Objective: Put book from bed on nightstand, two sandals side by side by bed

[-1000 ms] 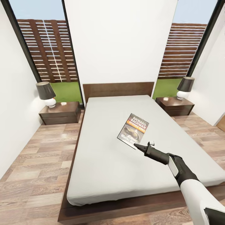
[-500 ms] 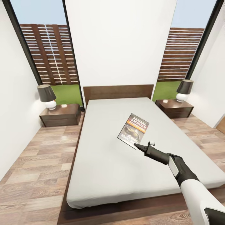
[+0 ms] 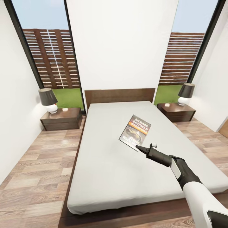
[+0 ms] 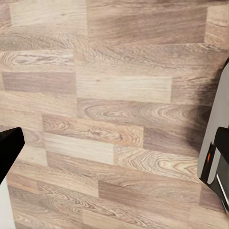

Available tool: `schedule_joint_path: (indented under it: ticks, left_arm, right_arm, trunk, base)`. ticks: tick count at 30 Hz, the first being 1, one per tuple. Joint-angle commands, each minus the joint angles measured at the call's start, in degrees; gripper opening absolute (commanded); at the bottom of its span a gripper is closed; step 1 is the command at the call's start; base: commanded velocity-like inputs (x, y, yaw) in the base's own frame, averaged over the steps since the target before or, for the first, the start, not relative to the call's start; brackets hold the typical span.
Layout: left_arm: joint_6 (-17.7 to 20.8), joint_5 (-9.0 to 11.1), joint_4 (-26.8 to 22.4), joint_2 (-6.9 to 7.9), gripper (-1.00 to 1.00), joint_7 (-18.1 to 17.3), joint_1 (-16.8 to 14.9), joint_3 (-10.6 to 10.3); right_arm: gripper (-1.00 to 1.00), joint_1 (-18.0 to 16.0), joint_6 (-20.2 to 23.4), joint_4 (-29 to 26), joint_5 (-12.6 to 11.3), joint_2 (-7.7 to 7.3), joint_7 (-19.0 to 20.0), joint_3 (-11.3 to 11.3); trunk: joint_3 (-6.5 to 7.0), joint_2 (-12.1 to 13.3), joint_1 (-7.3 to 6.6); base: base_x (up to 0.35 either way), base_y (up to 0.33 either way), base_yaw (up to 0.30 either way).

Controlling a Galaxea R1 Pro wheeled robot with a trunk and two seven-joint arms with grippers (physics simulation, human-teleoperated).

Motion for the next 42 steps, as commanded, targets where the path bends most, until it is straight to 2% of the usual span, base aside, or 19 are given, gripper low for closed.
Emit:
schedule_joint_path:
  ticks: [1, 42]
  left_arm:
    - [-0.27, 0.48, 0.04, 0.00, 1.00, -0.04, -0.04, -0.02]
    - [-0.27, 0.48, 0.04, 0.00, 1.00, -0.04, -0.04, -0.02]
  right_arm:
    - [-1.00, -0.05, 0.48, 0.02, -0.14, 0.00, 0.06, -0.03]
    - [-1.00, -0.05, 0.41, 0.02, -0.20, -0.08, 0.13, -0.06]
  trunk:
    - [-0.02, -0.11, 0.03]
    - [3.77, -0.11, 0.03]
  base:
    - [0.000, 0.000, 0.000]
    - [0.000, 0.000, 0.000]
